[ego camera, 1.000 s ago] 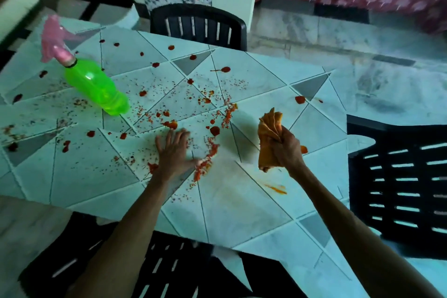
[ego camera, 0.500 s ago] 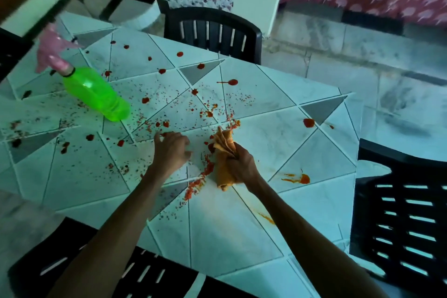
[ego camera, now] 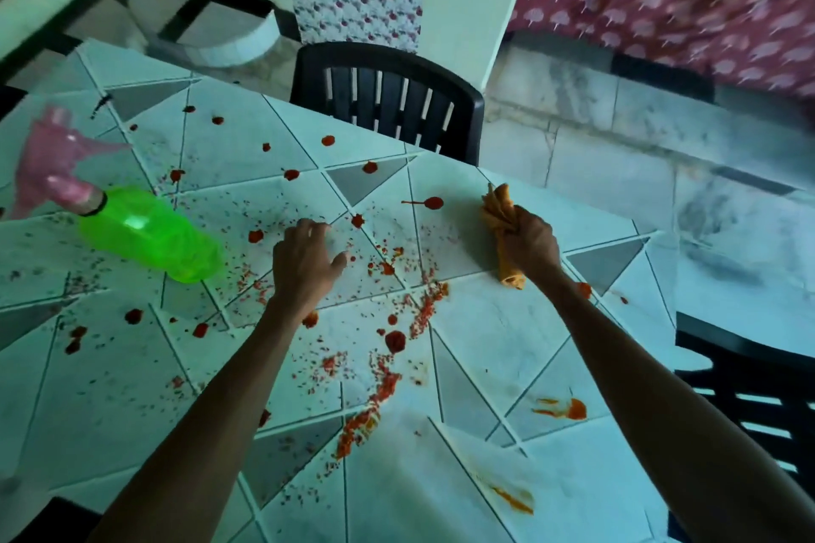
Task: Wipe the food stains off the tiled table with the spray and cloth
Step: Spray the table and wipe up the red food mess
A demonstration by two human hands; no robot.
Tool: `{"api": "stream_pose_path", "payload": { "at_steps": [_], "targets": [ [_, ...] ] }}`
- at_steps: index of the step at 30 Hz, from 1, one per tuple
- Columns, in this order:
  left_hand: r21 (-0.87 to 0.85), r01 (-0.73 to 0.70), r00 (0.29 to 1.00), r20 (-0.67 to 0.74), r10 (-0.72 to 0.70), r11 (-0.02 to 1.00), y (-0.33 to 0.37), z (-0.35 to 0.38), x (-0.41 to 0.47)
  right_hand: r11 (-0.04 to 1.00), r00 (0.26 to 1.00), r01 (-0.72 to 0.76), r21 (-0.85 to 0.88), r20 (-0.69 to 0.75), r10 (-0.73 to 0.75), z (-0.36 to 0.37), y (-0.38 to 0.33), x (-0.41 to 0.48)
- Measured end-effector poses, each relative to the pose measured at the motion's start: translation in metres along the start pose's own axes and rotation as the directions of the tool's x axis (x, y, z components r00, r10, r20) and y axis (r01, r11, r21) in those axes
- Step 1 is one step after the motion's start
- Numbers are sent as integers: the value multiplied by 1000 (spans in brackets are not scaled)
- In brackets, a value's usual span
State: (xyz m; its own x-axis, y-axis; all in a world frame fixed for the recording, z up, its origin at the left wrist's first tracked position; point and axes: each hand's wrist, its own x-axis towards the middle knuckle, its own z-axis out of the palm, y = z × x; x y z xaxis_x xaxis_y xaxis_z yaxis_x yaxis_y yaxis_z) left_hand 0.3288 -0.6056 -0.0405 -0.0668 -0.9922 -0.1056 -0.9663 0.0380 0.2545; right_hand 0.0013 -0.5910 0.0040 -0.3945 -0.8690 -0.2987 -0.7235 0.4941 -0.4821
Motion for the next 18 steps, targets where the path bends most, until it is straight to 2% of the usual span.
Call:
{"api": "stream_pose_path", "payload": {
  "at_steps": [5,12,15,18],
  "targets": [
    [4,-49,998,49,49,999,-34,8,10,985,978,172,-8,123,-170,51,-53,-20],
    [30,-121,992,40,120,992,-46,9,11,933,865,341,113,350,-359,113,-112,-55],
    [31,-148,989,4,148,989,-50,8,13,928,867,344,140,331,-372,102,-122,-49],
    [28,-173,984,-27,174,984,-57,9,15,918,889,348,192,244,-388,75,-124,-32]
  ]
}}
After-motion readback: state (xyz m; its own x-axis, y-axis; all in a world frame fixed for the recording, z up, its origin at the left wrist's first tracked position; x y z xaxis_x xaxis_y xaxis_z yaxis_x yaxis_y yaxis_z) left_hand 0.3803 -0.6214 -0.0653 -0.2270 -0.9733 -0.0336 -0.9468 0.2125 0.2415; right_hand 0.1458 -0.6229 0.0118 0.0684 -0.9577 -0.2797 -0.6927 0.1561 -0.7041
